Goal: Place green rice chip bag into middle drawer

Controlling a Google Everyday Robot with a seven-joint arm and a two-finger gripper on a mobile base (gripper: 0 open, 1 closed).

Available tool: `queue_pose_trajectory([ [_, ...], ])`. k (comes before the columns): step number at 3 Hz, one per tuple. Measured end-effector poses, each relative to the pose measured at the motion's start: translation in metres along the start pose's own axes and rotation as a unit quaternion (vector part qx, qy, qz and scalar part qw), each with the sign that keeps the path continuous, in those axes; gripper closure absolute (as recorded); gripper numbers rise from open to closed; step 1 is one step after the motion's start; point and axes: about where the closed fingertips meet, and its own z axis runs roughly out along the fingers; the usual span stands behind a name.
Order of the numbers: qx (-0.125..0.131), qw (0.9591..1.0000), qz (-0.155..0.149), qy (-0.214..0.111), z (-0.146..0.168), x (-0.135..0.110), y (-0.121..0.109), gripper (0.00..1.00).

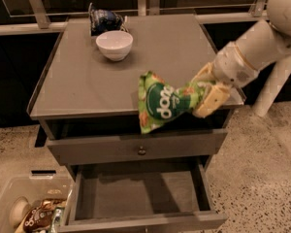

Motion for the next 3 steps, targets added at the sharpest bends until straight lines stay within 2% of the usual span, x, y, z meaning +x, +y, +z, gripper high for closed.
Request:
queue_pose_trajectory([
  [1,-0.005,0.9998,0.013,-0.016,-0.003,0.029,0.064,1.00],
  [2,0.002,0.9987,0.050,0.000,0.005,0.067,0.122,1.00],
  [3,0.009,0.9947,0.100,0.022,0.030,0.114,0.160,1.00],
])
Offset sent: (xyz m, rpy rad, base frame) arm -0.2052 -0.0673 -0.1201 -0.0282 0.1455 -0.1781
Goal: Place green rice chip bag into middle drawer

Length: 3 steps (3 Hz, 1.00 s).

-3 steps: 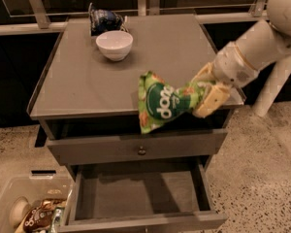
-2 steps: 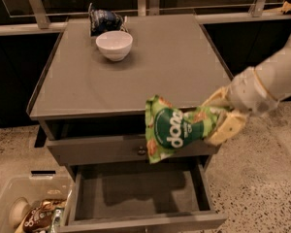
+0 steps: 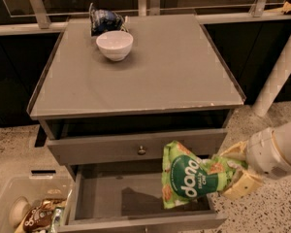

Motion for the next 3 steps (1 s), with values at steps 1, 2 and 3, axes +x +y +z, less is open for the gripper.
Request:
queue_pose_trajectory([
  [1,0.003,0.9992,0.038,0.009,0.036,0.043,0.006,1.00],
  [2,-0.007,0.9983,0.057,0.004,0.077,0.070,-0.002,1.00],
  [3,-0.036,0.9965,0.076,-0.002,0.148,0.102,-0.025,1.00],
])
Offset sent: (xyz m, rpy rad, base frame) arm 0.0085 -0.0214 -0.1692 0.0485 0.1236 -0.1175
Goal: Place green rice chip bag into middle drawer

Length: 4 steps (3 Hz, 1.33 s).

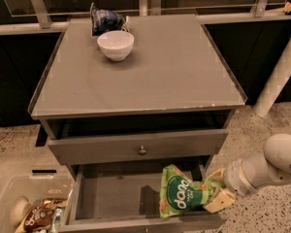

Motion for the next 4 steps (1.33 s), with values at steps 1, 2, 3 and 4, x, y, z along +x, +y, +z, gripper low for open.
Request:
queue_pose_trajectory([
  [1,-0.001,1.0000,0.003,0.001,0.002,0.002,0.000,1.00],
  [2,-0.016,0.9999,-0.001,0.006,0.031,0.006,-0.015,1.00],
  [3,-0.032,0.9989,-0.031,-0.016,0.097,-0.015,-0.073,1.00],
  [4,-0.032,0.9989,-0.031,-0.016,0.097,-0.015,-0.073,1.00],
])
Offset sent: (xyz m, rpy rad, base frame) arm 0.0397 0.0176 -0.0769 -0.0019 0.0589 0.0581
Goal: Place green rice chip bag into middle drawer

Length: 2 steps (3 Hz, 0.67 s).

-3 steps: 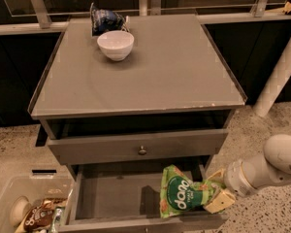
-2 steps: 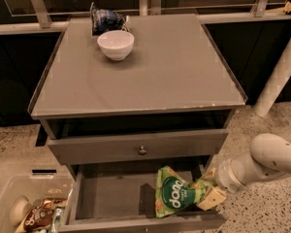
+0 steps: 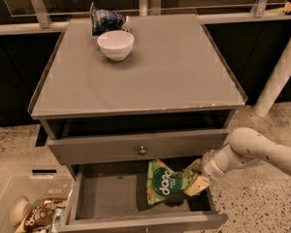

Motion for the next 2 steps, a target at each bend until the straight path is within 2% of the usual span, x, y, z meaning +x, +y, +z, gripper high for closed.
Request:
queue_pose_trajectory([
  [1,0.016,0.9998,0.003,0.008,0.011,0.003,0.002,1.00],
  [2,0.044,0.9980,0.014,0.043,0.076,0.020,0.015,1.00],
])
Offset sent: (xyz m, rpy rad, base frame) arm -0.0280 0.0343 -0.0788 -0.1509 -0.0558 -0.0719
